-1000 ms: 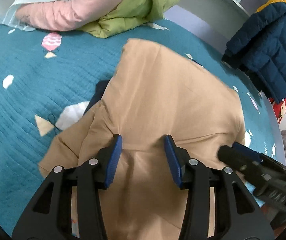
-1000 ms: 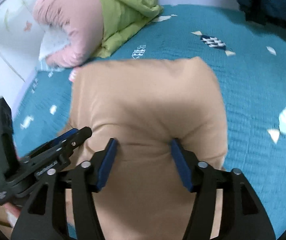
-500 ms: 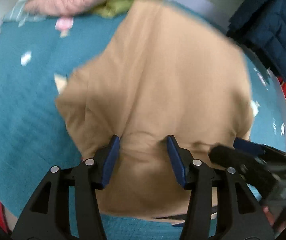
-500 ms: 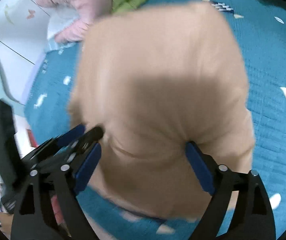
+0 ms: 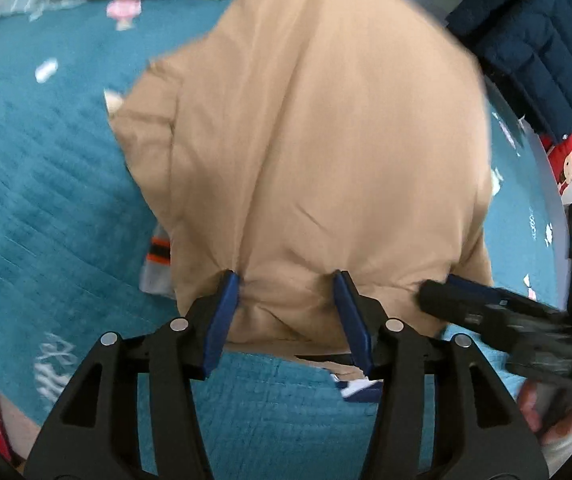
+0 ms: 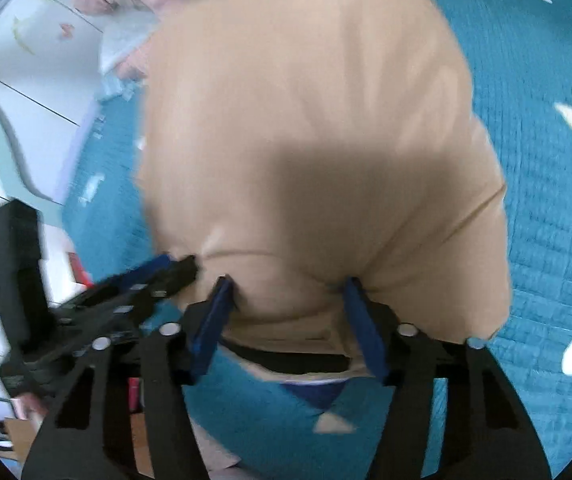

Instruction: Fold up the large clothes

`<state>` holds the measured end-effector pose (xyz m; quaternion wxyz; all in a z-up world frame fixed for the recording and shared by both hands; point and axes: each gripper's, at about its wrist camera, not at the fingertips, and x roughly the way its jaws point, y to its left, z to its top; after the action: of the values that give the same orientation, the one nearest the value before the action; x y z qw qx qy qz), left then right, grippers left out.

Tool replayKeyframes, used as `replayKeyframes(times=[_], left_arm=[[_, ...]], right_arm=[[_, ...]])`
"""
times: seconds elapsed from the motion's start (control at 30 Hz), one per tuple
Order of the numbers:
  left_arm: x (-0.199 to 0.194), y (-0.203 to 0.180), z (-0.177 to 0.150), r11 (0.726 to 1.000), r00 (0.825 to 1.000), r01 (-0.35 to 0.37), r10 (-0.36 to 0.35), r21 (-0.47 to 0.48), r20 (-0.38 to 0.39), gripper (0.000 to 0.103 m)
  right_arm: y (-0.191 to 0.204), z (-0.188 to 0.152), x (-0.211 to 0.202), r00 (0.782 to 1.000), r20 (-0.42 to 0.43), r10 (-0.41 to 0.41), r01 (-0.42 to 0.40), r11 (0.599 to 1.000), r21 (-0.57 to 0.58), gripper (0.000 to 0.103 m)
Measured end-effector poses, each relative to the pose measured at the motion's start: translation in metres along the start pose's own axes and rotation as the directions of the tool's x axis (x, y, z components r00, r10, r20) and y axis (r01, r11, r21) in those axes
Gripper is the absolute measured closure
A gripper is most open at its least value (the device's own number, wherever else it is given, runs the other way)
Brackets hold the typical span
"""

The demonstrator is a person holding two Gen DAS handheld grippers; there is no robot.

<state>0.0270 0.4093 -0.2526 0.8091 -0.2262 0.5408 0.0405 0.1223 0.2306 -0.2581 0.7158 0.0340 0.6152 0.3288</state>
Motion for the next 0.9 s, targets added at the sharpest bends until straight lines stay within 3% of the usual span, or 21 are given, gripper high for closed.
replayKeyframes(times=[0.1, 0.17, 0.33, 0.4, 0.47, 0.57, 0.7, 0.77, 0.8, 0.83, 0.87, 0.9], left_arm=[[0.009, 0.009, 0.003, 0.999, 1.0, 0.014, -0.014, -0.047, -0.009, 0.051], [-0.001, 0.008, 0.005, 0.999, 1.0, 0.014, -0.015, -0.031, -0.012, 0.051], [-0.013, 0.007, -0.007, 0.999, 1.0, 0.013, -0.012, 0.047, -0.005, 0.05], [0.002, 0.014, -0.012, 0.999, 0.999, 0.032, -0.032, 0.012, -0.006, 0.048], [0.018, 0.027, -0.015, 0.996, 0.997, 0.081, -0.081, -0.046, 0.0, 0.045], [0.009, 0.032, -0.016, 0.992, 0.995, 0.097, -0.096, -0.077, 0.017, 0.045], [-0.007, 0.038, -0.02, 0.994, 0.996, 0.083, -0.082, -0.067, 0.023, 0.045], [-0.016, 0.034, -0.028, 0.996, 0.998, 0.066, -0.064, -0.065, 0.022, 0.044], [-0.02, 0.034, -0.028, 0.996, 0.998, 0.06, -0.059, -0.067, 0.023, 0.041], [-0.024, 0.029, -0.03, 0.996, 0.998, 0.055, -0.053, -0.071, 0.028, 0.028], [-0.025, 0.027, -0.029, 0.996, 0.998, 0.046, -0.044, -0.08, 0.037, 0.021], [-0.026, 0.021, -0.027, 0.995, 0.999, 0.026, -0.022, -0.093, 0.044, 0.021]], right_arm=[[0.007, 0.004, 0.003, 1.0, 0.022, -0.013, 0.013, 1.0, -0.025, 0.05], [0.012, 0.004, -0.009, 1.0, 0.001, -0.011, 0.011, 1.0, -0.017, 0.05], [0.012, -0.006, -0.03, 0.995, -0.026, 0.098, -0.098, 0.995, -0.011, 0.05], [-0.001, -0.01, -0.014, 0.991, -0.026, 0.133, -0.134, 0.991, -0.022, 0.051], [-0.018, -0.008, 0.006, 0.983, -0.013, 0.183, -0.182, 0.982, 0.05, 0.055], [-0.028, 0.0, -0.007, 0.958, 0.016, 0.285, -0.284, 0.946, 0.156, 0.055], [-0.029, 0.007, -0.041, 0.962, 0.096, 0.254, -0.265, 0.956, 0.124, 0.052], [-0.029, 0.012, -0.056, 0.952, 0.146, 0.267, -0.286, 0.949, 0.132, 0.052], [-0.028, 0.012, -0.062, 0.95, 0.161, 0.268, -0.289, 0.949, 0.129, 0.052], [-0.028, 0.014, -0.069, 0.953, 0.176, 0.248, -0.27, 0.956, 0.114, 0.052], [-0.027, 0.016, -0.075, 0.962, 0.194, 0.194, -0.215, 0.972, 0.095, 0.051], [-0.026, 0.016, -0.079, 0.968, 0.204, 0.144, -0.163, 0.983, 0.081, 0.047]])
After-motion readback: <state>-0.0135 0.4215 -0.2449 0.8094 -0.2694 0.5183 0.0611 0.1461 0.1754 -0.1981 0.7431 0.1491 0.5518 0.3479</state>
